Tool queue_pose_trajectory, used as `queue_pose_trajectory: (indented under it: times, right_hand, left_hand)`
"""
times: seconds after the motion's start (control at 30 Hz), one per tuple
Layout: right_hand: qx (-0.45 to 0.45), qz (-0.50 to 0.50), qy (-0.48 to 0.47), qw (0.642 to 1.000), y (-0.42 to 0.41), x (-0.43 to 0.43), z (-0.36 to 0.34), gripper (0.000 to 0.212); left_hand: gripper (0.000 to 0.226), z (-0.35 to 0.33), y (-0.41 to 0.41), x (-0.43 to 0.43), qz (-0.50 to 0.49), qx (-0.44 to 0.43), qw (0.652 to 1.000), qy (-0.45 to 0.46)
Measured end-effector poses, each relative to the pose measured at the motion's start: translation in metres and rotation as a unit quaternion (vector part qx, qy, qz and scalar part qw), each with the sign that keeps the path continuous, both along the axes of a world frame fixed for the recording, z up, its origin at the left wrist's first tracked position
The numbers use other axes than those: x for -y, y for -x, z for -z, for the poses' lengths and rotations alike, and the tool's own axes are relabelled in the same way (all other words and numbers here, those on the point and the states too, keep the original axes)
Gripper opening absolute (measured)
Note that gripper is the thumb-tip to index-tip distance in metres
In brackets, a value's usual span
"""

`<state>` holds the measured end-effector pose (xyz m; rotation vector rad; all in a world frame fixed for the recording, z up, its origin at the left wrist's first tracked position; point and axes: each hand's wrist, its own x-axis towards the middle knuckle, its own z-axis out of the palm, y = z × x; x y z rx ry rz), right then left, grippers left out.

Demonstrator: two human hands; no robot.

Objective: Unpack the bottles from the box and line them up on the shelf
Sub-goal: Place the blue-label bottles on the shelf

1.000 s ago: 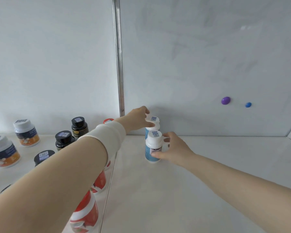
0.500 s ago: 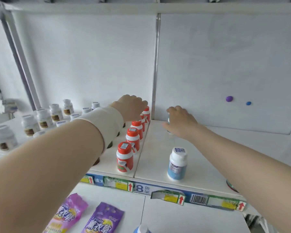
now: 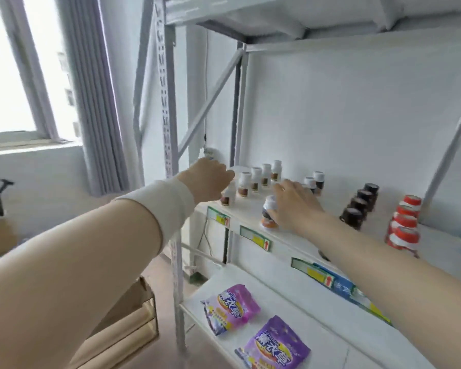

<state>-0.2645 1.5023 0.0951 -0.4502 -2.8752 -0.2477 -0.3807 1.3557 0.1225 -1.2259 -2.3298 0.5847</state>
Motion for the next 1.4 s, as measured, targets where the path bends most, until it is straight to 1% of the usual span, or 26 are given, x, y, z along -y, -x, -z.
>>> queue_pose_trajectory:
  times: [0.13, 0.27, 0.37, 0.53, 0.63, 0.77, 0.83, 0.9, 1.0, 1.1, 1.17, 1.3, 1.4]
  right_hand:
    - [0.016, -0.081, -0.013, 0.996, 0.101, 0.086, 0.023, 0.045]
    - [0.045, -0.146, -0.021, 0.988, 0.195, 0.173, 0.057, 0.046]
    - [0.073, -0.187, -0.019, 0.979, 0.254, 0.230, 0.087, 0.046]
    - [0.120, -0.235, -0.012, 0.964, 0.340, 0.297, 0.144, 0.048]
    - [0.170, -0.253, -0.010, 0.952, 0.388, 0.324, 0.190, 0.050]
    - [0.231, -0.280, 0.003, 0.932, 0.457, 0.349, 0.258, 0.045]
    - [0.261, -0.298, 0.011, 0.918, 0.493, 0.359, 0.295, 0.047]
    - [0.298, -0.304, 0.036, 0.904, 0.525, 0.368, 0.332, 0.048]
    - [0.368, -0.288, 0.094, 0.879, 0.556, 0.379, 0.388, 0.047]
    - [0.437, -0.270, 0.134, 0.847, 0.572, 0.390, 0.437, 0.049]
    - [0.468, -0.260, 0.154, 0.831, 0.579, 0.399, 0.463, 0.047]
    - [0.503, -0.258, 0.201, 0.800, 0.598, 0.418, 0.521, 0.048]
    - [0.503, -0.242, 0.228, 0.797, 0.615, 0.427, 0.566, 0.051]
  left_hand:
    - [0.042, 0.021, 0.076, 0.102, -0.078, 0.009, 0.997, 0.017]
    - [0.040, 0.057, 0.153, 0.196, -0.159, 0.073, 0.985, 0.007]
    - [0.040, 0.087, 0.202, 0.253, -0.186, 0.087, 0.979, 0.019]
    - [0.045, 0.149, 0.270, 0.329, -0.221, 0.139, 0.965, 0.030]
    - [0.044, 0.197, 0.312, 0.361, -0.252, 0.195, 0.947, 0.030]
    - [0.046, 0.264, 0.373, 0.394, -0.294, 0.256, 0.920, 0.041]
    - [0.045, 0.300, 0.401, 0.407, -0.319, 0.295, 0.900, 0.039]
    - [0.042, 0.336, 0.422, 0.415, -0.345, 0.350, 0.871, 0.020]
    - [0.037, 0.398, 0.439, 0.425, -0.402, 0.442, 0.802, -0.034]
    - [0.034, 0.451, 0.442, 0.434, -0.447, 0.513, 0.731, -0.045]
    - [0.037, 0.477, 0.442, 0.438, -0.457, 0.551, 0.698, -0.041]
    - [0.036, 0.535, 0.463, 0.444, -0.459, 0.593, 0.660, -0.044]
    - [0.043, 0.581, 0.488, 0.443, -0.440, 0.617, 0.651, -0.044]
